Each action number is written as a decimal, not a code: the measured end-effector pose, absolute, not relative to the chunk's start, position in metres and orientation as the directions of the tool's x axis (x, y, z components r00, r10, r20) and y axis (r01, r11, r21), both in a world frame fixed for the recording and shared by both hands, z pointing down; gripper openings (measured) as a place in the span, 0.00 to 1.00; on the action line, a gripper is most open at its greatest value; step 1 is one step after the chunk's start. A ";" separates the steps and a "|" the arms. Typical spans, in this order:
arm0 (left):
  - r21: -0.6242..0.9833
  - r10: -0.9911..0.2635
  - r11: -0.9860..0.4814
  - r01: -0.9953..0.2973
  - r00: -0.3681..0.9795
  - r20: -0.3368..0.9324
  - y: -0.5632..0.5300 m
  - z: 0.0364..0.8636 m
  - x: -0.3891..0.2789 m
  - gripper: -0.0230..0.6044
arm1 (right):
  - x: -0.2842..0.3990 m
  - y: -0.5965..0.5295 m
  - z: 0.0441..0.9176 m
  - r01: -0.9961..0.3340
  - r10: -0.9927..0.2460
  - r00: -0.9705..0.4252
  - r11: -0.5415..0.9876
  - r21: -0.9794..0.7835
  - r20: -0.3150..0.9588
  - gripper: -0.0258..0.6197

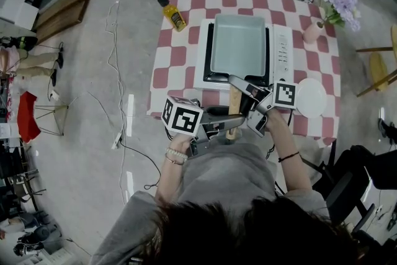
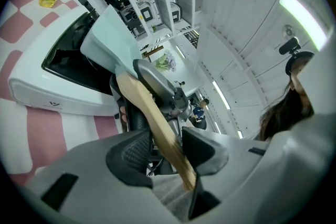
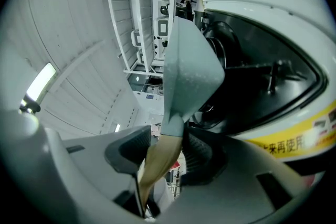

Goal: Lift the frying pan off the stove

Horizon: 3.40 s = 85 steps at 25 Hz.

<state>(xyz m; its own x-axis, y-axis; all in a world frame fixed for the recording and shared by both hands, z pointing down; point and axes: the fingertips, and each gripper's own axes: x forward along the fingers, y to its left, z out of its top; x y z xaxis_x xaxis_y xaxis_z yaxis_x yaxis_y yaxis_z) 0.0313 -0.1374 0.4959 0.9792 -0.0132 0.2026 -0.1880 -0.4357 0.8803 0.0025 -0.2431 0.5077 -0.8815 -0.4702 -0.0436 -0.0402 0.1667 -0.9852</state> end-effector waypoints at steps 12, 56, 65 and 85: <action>0.866 -0.014 -0.464 -0.186 0.979 0.202 -0.137 0.488 0.033 0.34 | 0.004 -0.244 0.496 -0.037 -0.496 -0.866 0.191 -0.981 -0.064 0.33; 0.747 -0.041 -0.647 -0.153 0.985 0.166 -0.148 0.409 0.035 0.34 | 0.011 -0.254 0.391 -0.007 -0.484 -0.852 0.387 -0.922 -0.197 0.33; 0.724 -0.034 -0.676 -0.137 0.987 0.155 -0.152 0.394 0.037 0.34 | 0.016 -0.257 0.374 -0.004 -0.489 -0.844 0.415 -0.910 -0.219 0.34; 0.659 -0.015 -0.746 -0.100 0.991 0.133 -0.155 0.365 0.040 0.34 | 0.024 -0.258 0.336 -0.013 -0.492 -0.827 0.500 -0.866 -0.272 0.34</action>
<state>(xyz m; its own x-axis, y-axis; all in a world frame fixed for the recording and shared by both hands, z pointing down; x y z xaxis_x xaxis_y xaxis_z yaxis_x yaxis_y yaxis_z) 0.0397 -0.1548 0.3654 0.9910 -0.0151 0.1330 -0.0998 -0.7457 0.6587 0.0245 -0.2584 0.3360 -0.8272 -0.4918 -0.2718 -0.0127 0.5000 -0.8659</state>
